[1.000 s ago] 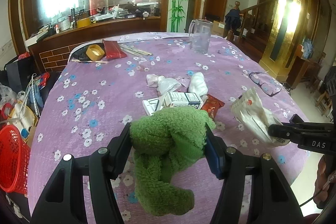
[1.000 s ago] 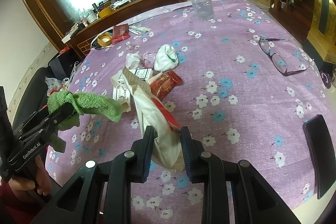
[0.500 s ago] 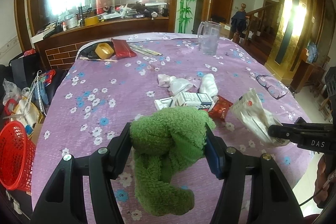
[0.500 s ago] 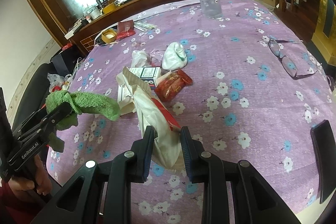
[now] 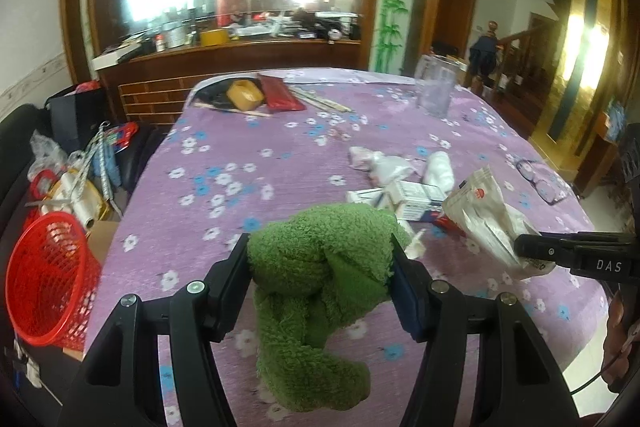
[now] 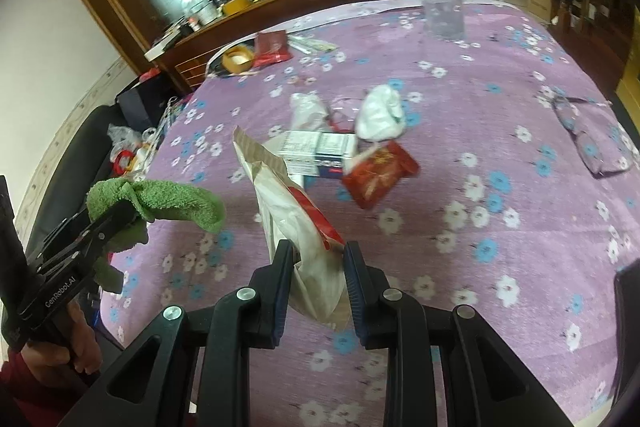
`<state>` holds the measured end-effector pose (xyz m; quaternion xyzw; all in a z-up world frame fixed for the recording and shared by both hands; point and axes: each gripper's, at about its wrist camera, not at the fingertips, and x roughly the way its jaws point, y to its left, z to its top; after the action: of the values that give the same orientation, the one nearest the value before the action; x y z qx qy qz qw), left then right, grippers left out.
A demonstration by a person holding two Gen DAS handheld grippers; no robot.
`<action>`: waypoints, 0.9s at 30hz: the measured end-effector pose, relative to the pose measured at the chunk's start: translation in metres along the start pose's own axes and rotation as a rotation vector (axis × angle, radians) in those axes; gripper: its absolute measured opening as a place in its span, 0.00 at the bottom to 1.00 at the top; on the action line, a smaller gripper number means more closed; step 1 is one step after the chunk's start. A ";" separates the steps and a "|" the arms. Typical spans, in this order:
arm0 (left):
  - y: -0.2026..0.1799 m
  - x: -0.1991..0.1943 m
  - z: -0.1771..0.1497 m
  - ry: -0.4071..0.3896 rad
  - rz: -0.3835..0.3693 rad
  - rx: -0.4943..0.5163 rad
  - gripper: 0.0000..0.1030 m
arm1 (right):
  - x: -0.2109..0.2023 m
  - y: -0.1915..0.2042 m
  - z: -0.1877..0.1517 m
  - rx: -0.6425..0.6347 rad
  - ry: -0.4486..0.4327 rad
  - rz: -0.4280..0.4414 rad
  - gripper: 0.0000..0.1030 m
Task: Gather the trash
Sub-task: 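Lift the white wrapper off the table with the right gripper, then carry the green towel and white wrapper over the red wastebasket and release both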
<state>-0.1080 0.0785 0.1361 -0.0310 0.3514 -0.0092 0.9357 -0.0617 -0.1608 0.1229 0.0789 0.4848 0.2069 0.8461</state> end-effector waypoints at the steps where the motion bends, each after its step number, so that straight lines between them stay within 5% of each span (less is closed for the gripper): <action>1: 0.004 -0.001 0.000 0.000 0.006 -0.009 0.60 | 0.002 0.005 0.002 -0.011 0.004 0.007 0.27; 13: 0.097 -0.047 -0.007 -0.049 0.155 -0.165 0.60 | 0.039 0.097 0.028 -0.149 0.068 0.151 0.27; 27: 0.243 -0.090 -0.024 -0.086 0.389 -0.359 0.60 | 0.096 0.283 0.047 -0.397 0.181 0.365 0.28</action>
<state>-0.1928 0.3235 0.1618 -0.1285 0.3066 0.2346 0.9135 -0.0570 0.1384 0.1663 -0.0212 0.4861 0.4529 0.7471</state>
